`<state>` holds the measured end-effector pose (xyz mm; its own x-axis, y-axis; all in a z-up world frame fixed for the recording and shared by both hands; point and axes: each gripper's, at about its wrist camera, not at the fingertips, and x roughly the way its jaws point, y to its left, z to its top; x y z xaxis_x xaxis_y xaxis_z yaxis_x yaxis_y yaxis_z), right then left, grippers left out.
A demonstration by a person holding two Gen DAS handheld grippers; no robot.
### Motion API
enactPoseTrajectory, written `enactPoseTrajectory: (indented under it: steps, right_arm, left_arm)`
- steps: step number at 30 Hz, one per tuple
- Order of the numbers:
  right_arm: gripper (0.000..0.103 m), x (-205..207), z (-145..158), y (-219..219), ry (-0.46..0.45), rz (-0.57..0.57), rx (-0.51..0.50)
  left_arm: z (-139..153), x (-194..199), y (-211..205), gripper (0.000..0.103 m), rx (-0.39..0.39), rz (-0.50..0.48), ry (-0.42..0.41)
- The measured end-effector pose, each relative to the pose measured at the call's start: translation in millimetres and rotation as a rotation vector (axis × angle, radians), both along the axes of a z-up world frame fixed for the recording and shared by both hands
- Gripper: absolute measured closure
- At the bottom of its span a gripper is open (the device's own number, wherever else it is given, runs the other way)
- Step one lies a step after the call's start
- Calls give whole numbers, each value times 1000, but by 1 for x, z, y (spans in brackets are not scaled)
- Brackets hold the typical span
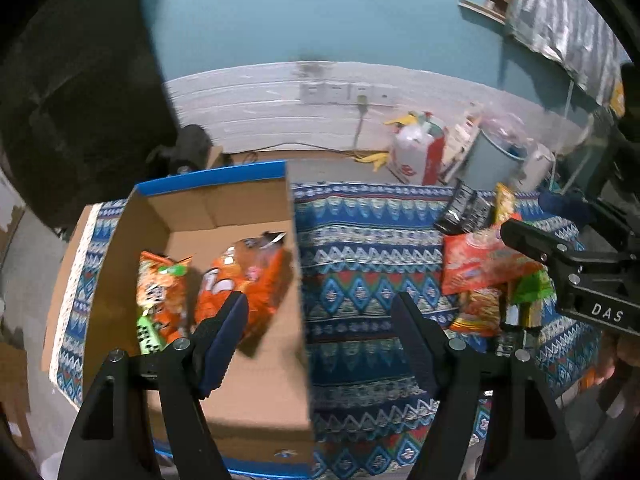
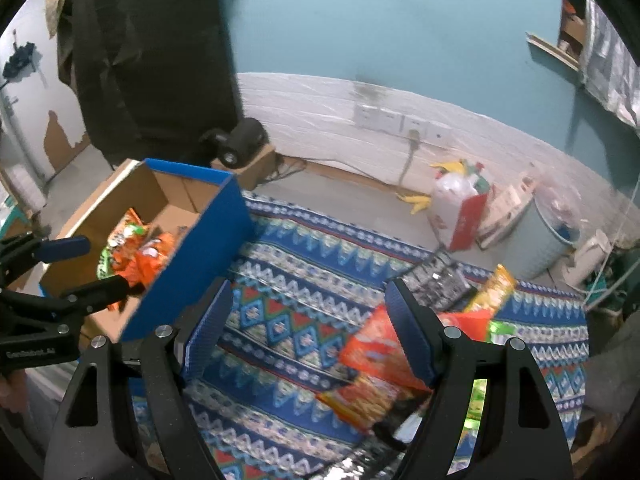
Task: Organize snacks
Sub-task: 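Move both tools back to the pile and lower onto the bags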
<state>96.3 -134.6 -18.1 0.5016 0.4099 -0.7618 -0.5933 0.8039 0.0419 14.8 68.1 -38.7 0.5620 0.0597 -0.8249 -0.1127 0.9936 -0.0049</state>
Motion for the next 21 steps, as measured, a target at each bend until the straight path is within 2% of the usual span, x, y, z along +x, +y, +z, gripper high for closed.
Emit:
enactPoseTrajectory:
  steps: [3,13,21]
  right_arm:
    - [26,4,-2,-17,-1,-26,-11]
    - [25,18,-12,-78,28,-125,-24]
    - [25,24,-31,-116,69,-181,-53]
  left_arm:
    - [-1,5,-15,24,11,-34,7]
    - [-17,27,-64,24,-12,-132,68]
    - [-31,43,-99,24,18,-202,107]
